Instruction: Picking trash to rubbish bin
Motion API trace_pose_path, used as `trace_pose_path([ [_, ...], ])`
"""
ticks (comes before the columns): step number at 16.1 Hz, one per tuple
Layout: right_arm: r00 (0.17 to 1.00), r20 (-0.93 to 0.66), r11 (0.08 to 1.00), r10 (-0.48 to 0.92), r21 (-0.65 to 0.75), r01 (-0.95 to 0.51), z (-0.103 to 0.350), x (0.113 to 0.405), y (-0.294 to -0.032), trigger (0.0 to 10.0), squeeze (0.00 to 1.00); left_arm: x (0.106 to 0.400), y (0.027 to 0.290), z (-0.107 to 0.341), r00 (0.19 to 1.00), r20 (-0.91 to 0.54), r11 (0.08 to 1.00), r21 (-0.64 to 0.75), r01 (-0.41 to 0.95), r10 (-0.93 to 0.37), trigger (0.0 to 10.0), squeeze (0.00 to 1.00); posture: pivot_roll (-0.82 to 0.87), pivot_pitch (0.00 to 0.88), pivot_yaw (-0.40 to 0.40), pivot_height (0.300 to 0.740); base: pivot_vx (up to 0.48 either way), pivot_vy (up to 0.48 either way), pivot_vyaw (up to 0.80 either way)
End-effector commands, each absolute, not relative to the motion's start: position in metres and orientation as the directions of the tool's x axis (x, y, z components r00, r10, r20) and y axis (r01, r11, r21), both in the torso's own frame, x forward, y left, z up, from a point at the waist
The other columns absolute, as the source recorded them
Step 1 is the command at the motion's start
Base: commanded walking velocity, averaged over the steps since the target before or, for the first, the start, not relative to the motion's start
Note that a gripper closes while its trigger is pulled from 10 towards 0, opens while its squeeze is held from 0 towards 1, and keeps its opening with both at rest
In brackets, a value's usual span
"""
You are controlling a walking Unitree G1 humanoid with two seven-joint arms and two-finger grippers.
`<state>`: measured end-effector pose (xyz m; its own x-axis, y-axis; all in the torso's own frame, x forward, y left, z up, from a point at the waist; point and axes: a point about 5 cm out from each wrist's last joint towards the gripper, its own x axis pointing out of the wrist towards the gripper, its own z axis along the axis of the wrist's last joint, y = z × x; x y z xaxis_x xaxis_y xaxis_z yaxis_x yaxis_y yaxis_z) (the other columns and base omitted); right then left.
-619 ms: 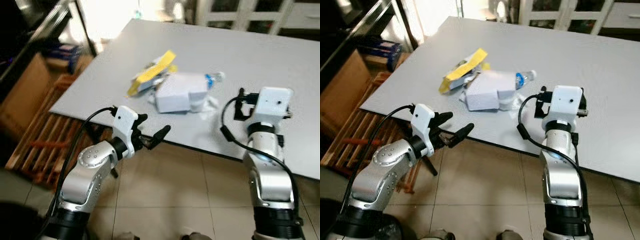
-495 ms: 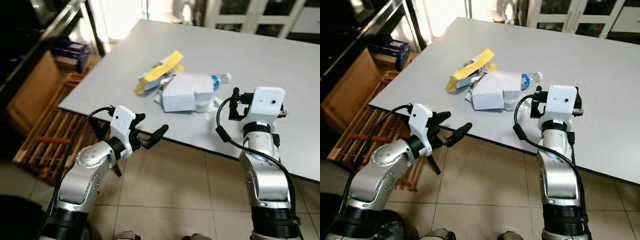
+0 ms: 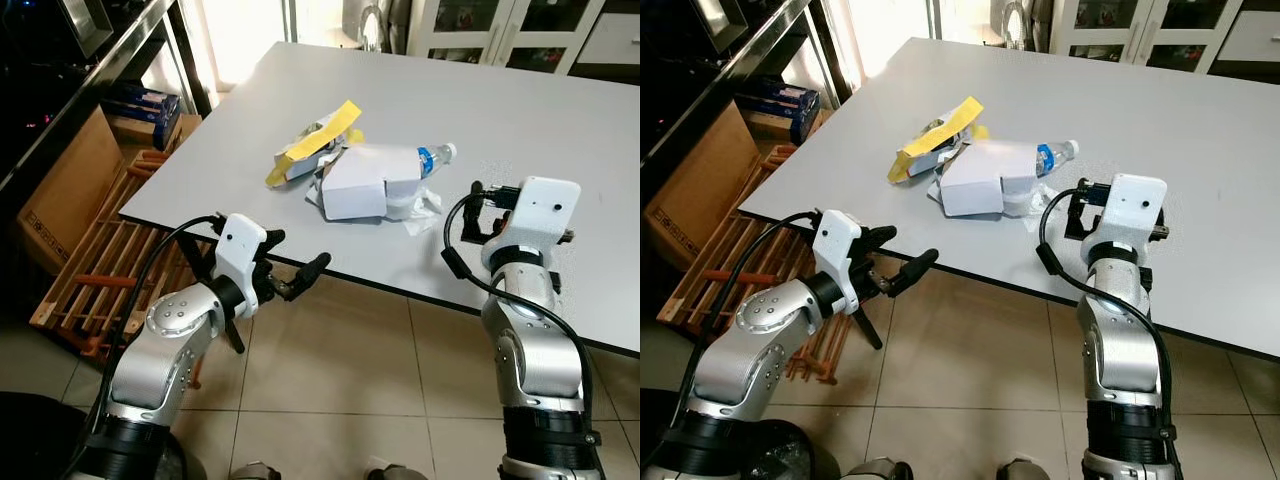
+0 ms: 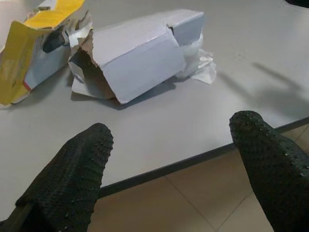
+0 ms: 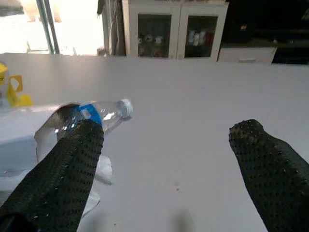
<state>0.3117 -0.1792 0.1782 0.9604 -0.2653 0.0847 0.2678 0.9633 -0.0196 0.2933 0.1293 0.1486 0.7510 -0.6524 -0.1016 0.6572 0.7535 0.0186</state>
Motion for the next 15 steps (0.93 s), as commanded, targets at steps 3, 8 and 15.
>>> trace_pose_path([
  [3, 0.973, 0.058, 0.974, -0.225, 0.038, 0.223, 0.177, 0.316, -0.174, 10.0, 0.0, 0.294, 0.134, 0.149, 0.757, -0.104, 0.759, 0.033, 0.651, -0.645, 10.0, 0.0, 0.05, 0.144, 0.045, 0.74, 0.0, 0.0, 0.0],
  [8, 0.985, 0.065, 0.985, -0.163, 0.076, 0.158, 0.179, 0.326, -0.164, 10.0, 0.0, 0.294, 0.134, 0.156, 0.732, -0.095, 0.733, 0.039, 0.679, -0.674, 10.0, 0.0, 0.09, 0.18, 0.044, 0.74, 0.0, 0.0, 0.0],
  [15, 0.983, 0.072, 0.984, -0.166, 0.075, 0.161, 0.179, 0.328, -0.173, 10.0, 0.0, 0.29, 0.15, 0.171, 0.586, -0.202, 0.586, 0.064, 0.808, -0.785, 10.0, 0.0, 0.11, 0.222, 0.066, 0.74, 0.0, 0.0, 0.0],
])
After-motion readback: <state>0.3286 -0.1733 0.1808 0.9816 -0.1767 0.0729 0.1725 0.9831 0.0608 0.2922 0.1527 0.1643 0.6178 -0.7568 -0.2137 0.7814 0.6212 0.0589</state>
